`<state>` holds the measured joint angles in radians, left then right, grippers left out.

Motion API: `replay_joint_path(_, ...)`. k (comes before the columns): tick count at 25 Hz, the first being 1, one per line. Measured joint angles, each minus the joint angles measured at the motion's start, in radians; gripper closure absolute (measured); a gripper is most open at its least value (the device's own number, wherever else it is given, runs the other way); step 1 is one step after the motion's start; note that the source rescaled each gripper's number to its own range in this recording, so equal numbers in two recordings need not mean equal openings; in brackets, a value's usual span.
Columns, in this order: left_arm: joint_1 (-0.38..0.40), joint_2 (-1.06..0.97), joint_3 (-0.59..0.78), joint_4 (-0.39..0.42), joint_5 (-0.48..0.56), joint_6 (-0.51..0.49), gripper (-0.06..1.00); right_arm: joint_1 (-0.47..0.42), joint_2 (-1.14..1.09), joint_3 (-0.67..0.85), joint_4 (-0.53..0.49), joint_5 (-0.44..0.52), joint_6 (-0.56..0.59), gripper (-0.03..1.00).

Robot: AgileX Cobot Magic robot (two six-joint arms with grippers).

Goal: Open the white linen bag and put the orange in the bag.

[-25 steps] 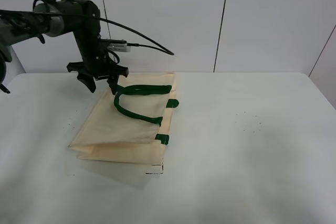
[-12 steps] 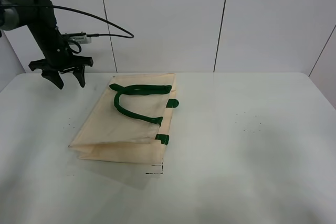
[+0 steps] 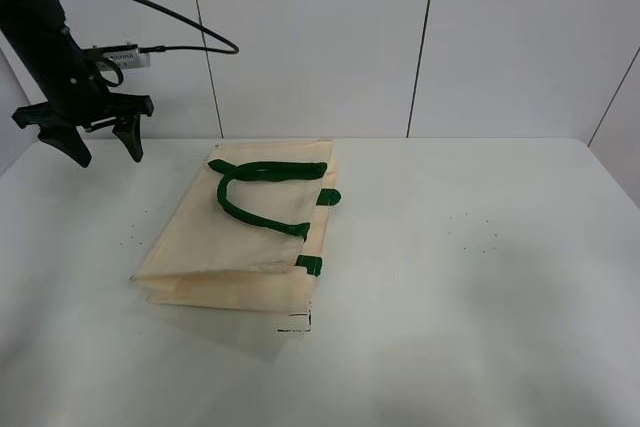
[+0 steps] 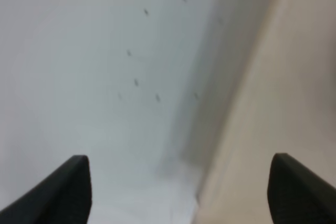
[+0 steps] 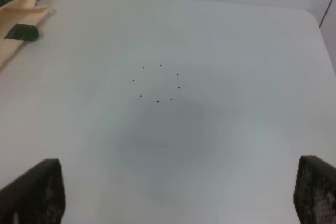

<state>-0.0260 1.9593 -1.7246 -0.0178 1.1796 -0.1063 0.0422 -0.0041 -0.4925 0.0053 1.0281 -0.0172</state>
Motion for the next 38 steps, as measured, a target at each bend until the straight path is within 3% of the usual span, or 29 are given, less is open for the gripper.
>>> replay_joint_path(8,-0.043,-0.409,0.311,0.005,0.001,0.047,0.09,0.0,0.0,0.0,0.0,0.0,0.0,-0.03)
replay_joint_path(16,-0.044,-0.854,0.741,0.043,-0.002,0.047,0.09,0.0,0.0,0.0,0.0,0.0,0.0,-0.03)
replay_joint_path(24,-0.044,-1.335,1.151,0.045,-0.138,0.106,0.09,0.0,0.0,0.0,0.0,0.0,0.0,-0.03)
replay_joint_path(30,-0.044,-1.642,1.227,0.033,-0.127,0.125,0.09,0.0,0.0,0.0,0.0,0.0,0.0,-0.03)
replay_joint_path(38,-0.042,-1.827,1.227,0.035,-0.126,0.125,0.09,0.0,0.0,0.0,0.001,0.0,0.0,-0.03)
